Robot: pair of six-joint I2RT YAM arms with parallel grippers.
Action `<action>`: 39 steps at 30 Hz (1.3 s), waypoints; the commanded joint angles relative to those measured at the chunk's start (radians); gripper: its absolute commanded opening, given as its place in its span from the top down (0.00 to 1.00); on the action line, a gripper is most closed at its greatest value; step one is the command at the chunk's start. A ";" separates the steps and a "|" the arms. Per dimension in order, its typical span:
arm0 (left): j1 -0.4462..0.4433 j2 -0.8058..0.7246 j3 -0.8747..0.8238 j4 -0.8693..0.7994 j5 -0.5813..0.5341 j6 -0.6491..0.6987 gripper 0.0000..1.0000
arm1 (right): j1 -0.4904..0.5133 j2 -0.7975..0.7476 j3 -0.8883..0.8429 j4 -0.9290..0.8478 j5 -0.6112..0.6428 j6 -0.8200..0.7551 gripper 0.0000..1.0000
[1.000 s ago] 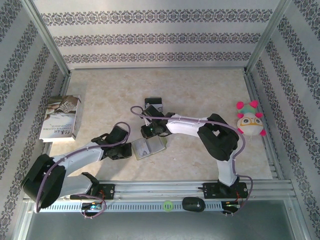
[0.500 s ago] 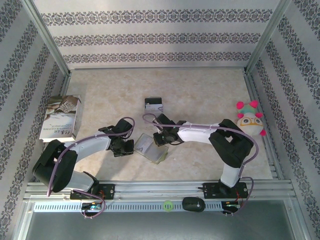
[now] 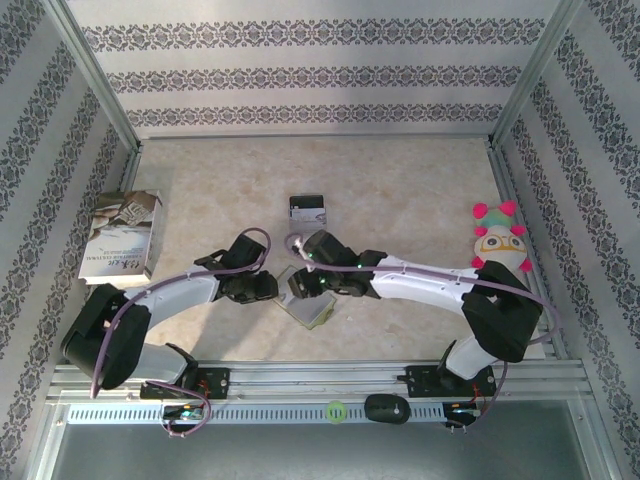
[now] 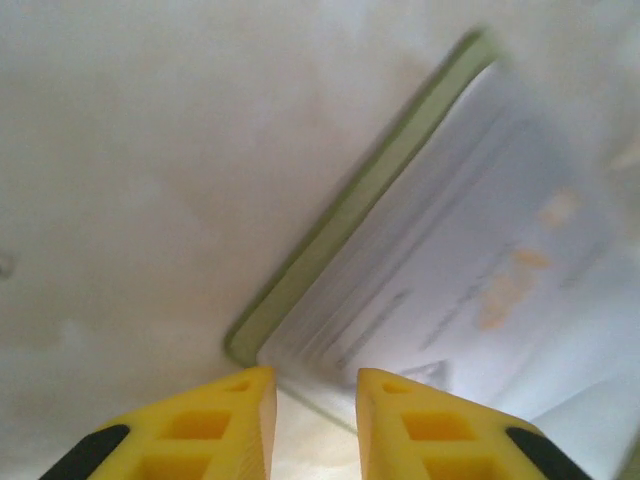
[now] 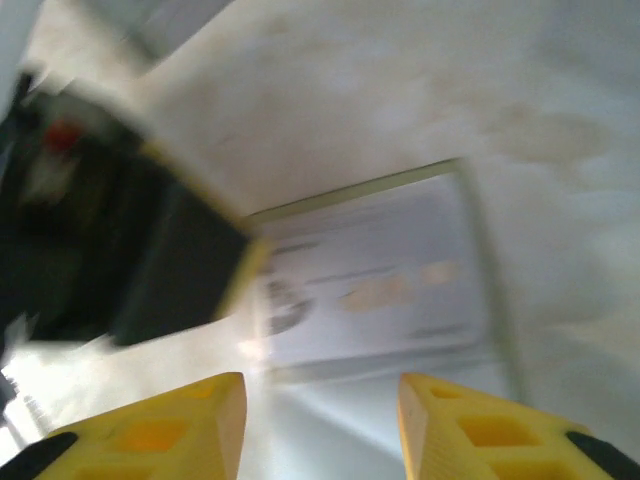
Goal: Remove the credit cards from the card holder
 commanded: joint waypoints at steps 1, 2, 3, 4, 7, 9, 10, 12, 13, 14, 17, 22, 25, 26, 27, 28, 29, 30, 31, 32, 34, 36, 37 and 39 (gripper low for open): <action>0.068 -0.062 -0.043 0.077 0.004 0.008 0.70 | 0.036 0.058 0.029 0.004 -0.191 0.001 0.60; 0.087 -0.082 -0.050 0.068 0.005 0.013 0.68 | 0.045 0.079 0.041 -0.009 -0.222 -0.002 0.63; 0.100 -0.101 -0.053 0.054 0.003 0.019 0.67 | 0.054 0.093 0.053 -0.028 -0.241 -0.008 0.64; 0.111 -0.121 -0.053 0.035 -0.005 0.027 0.66 | 0.067 0.109 0.068 -0.050 -0.257 -0.017 0.66; 0.124 -0.174 -0.047 -0.009 -0.034 0.042 0.62 | 0.098 0.151 0.102 -0.104 -0.264 -0.032 0.69; 0.133 -0.199 -0.050 -0.019 -0.037 0.046 0.59 | 0.105 0.176 0.114 -0.130 -0.240 -0.030 0.71; 0.135 -0.209 -0.049 -0.023 -0.040 0.048 0.57 | 0.105 0.186 0.118 -0.140 -0.230 -0.029 0.72; 0.139 -0.222 -0.049 -0.027 -0.041 0.048 0.53 | 0.108 0.205 0.136 -0.173 -0.213 -0.036 0.74; 0.139 -0.225 -0.048 -0.033 -0.043 0.048 0.52 | 0.111 0.213 0.148 -0.191 -0.206 -0.040 0.74; 0.138 -0.231 -0.046 -0.038 -0.043 0.052 0.51 | 0.114 0.221 0.157 -0.208 -0.199 -0.045 0.74; 0.140 -0.241 -0.043 -0.048 -0.048 0.056 0.45 | 0.120 0.238 0.172 -0.246 -0.173 -0.054 0.75; 0.143 -0.248 -0.039 -0.054 -0.049 0.061 0.19 | 0.117 0.260 0.173 -0.290 -0.117 -0.059 0.76; 0.143 -0.249 -0.037 -0.054 -0.045 0.062 0.15 | 0.102 0.261 0.167 -0.301 -0.084 -0.060 0.78; 0.143 -0.251 -0.037 -0.054 -0.044 0.063 0.15 | 0.099 0.257 0.165 -0.302 -0.075 -0.059 0.78; 0.143 -0.251 -0.036 -0.056 -0.044 0.063 0.15 | 0.094 0.254 0.163 -0.305 -0.064 -0.059 0.78; 0.143 -0.253 -0.034 -0.056 -0.039 0.065 0.14 | 0.091 0.251 0.163 -0.312 -0.051 -0.060 0.79; 0.143 -0.255 -0.033 -0.056 -0.039 0.066 0.14 | 0.087 0.247 0.163 -0.318 -0.036 -0.063 0.79; 0.144 -0.258 -0.033 -0.055 -0.037 0.065 0.13 | 0.082 0.246 0.165 -0.326 -0.025 -0.066 0.79; 0.144 -0.262 -0.034 -0.051 -0.035 0.065 0.13 | 0.078 0.245 0.164 -0.331 -0.017 -0.068 0.79; 0.143 -0.268 -0.035 -0.052 -0.035 0.063 0.12 | 0.073 0.244 0.162 -0.332 -0.010 -0.071 0.79; 0.144 -0.279 -0.036 -0.050 -0.038 0.062 0.12 | 0.063 0.243 0.157 -0.339 0.011 -0.072 0.80; 0.144 -0.286 -0.035 -0.051 -0.037 0.061 0.12 | 0.054 0.237 0.148 -0.343 0.040 -0.072 0.80; 0.143 -0.286 -0.037 -0.051 -0.034 0.061 0.12 | 0.049 0.235 0.146 -0.343 0.047 -0.072 0.80; 0.143 -0.284 -0.037 -0.050 -0.028 0.059 0.12 | 0.035 0.236 0.139 -0.345 0.064 -0.075 0.80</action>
